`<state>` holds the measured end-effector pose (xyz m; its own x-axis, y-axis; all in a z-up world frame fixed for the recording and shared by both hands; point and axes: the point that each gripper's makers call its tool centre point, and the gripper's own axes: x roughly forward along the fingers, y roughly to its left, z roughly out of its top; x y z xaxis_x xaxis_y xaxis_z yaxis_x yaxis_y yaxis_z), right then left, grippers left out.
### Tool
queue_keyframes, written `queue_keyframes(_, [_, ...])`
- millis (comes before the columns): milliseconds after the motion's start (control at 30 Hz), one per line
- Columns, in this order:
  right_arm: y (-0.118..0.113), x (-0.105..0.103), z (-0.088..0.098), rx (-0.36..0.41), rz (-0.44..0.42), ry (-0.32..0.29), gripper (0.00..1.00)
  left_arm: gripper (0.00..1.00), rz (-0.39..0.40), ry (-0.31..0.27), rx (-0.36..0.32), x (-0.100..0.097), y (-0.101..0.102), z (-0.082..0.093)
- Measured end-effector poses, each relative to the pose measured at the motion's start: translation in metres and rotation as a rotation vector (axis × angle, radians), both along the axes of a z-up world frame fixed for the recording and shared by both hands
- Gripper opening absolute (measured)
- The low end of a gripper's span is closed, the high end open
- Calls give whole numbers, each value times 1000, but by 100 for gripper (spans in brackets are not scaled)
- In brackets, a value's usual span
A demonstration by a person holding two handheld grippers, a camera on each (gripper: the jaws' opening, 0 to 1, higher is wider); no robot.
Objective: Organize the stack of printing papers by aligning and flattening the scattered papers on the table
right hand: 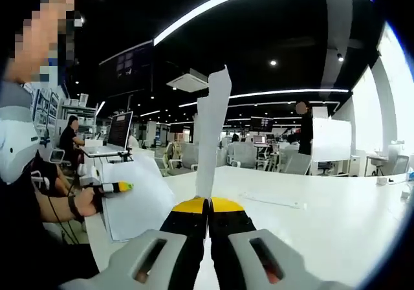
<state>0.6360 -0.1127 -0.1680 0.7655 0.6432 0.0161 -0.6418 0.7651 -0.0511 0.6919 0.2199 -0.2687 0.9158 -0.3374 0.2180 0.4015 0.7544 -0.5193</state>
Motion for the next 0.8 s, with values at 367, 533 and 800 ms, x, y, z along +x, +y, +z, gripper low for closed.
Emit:
queue_keyframes(367, [34,-4,-2,-102,111,7,0,14,1,1,1,1,0,0])
queue_keyframes(533, [40,-3,6,-139,131,-14,0,14,2,2,3,1,0,-1])
queue_keyframes(800, [52,-2,17,-149,168,-55,0,14,2,3,5,1,0,-1])
